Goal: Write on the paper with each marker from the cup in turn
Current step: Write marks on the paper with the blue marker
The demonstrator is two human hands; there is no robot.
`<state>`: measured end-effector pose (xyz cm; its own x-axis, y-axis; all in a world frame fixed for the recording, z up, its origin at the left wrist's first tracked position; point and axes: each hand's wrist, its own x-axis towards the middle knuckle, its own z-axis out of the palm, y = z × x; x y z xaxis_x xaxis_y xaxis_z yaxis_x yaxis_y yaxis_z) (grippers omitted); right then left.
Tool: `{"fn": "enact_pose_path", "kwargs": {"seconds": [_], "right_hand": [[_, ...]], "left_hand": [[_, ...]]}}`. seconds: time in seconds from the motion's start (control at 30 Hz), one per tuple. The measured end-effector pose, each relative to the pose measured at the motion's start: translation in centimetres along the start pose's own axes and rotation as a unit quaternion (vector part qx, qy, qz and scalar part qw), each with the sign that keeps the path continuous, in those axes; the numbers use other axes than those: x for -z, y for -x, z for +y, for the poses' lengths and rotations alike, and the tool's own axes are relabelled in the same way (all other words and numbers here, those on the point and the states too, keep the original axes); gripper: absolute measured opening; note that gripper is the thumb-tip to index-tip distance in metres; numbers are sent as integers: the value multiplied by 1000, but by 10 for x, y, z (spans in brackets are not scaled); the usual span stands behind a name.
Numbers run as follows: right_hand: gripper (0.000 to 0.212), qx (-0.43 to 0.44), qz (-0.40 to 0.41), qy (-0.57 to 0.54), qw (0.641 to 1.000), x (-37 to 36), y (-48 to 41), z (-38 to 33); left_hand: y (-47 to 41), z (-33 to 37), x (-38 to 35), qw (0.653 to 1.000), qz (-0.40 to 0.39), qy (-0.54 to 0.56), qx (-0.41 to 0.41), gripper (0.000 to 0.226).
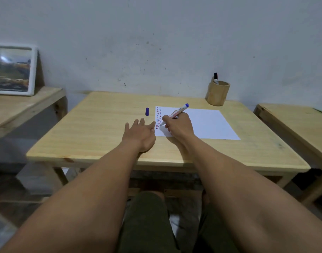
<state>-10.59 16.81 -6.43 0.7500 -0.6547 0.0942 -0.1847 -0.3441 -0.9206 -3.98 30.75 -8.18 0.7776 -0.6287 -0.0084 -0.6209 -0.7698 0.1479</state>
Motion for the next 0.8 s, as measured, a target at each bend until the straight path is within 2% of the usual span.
{"fn": "enact_pose_path", "kwargs": {"seconds": [0.1,0.27,0.8], "right_hand": [[17,13,3,24,1000,-2,0,1],[25,27,1,66,997,-4,1,1],[21,25,0,63,998,-4,1,3]], "left_hand": [[0,-1,-1,1000,1,-5,1,55],[2,0,-1,1000,-3,-18,8,56],[11,-1,5,998,-33,-17,48,58]]}}
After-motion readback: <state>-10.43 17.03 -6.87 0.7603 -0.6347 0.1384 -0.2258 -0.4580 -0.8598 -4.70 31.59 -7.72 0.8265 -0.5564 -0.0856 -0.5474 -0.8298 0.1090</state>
